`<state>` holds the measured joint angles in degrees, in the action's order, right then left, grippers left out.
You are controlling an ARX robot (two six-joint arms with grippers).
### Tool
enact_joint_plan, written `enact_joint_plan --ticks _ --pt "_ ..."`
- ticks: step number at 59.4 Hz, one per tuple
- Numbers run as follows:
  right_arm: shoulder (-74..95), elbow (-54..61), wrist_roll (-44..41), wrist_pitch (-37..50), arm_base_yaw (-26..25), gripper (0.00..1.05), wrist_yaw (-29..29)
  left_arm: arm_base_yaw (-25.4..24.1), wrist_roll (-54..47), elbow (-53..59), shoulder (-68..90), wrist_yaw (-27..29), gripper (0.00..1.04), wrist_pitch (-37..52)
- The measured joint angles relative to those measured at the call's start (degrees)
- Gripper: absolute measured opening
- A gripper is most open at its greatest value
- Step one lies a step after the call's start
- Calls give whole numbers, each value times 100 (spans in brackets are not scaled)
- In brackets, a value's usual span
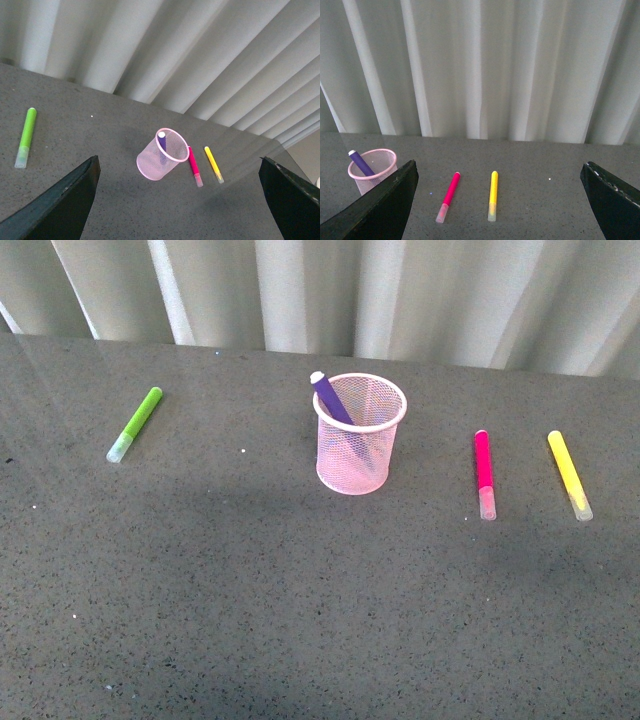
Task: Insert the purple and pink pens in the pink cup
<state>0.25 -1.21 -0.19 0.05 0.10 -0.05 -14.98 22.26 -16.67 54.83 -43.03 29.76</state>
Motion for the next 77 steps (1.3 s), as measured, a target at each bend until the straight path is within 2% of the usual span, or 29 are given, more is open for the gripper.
enact_joint_plan --ticks 3,5,7,9,12,15,36,39,46,77 --pt "0 0 0 0 0 98 0 -120 -20 46 -201 -9 98 -96" --pt "0 0 0 0 0 98 0 -50 -254 157 -306 518 94 116" --pt "0 0 0 -2 0 98 0 96 -662 374 -424 1427 87 540" --pt "0 0 0 -2 0 98 0 188 -990 531 -511 2006 82 750" --pt "0 0 0 -2 0 98 0 315 -1401 721 -673 2741 73 809" --pt "0 0 0 -2 0 98 0 417 -1707 859 -841 3174 64 785" --pt "0 0 0 -2 0 98 0 986 -2133 1307 -1982 3821 3 127" --pt "0 0 0 -2 0 98 0 1241 -2146 1353 -2151 4205 4 -4" --pt "0 0 2 -2 0 98 0 1499 -2181 1552 -2505 4282 4 -68" --pt "0 0 0 0 0 98 0 1499 -2184 1617 -3912 4306 4 -1381"
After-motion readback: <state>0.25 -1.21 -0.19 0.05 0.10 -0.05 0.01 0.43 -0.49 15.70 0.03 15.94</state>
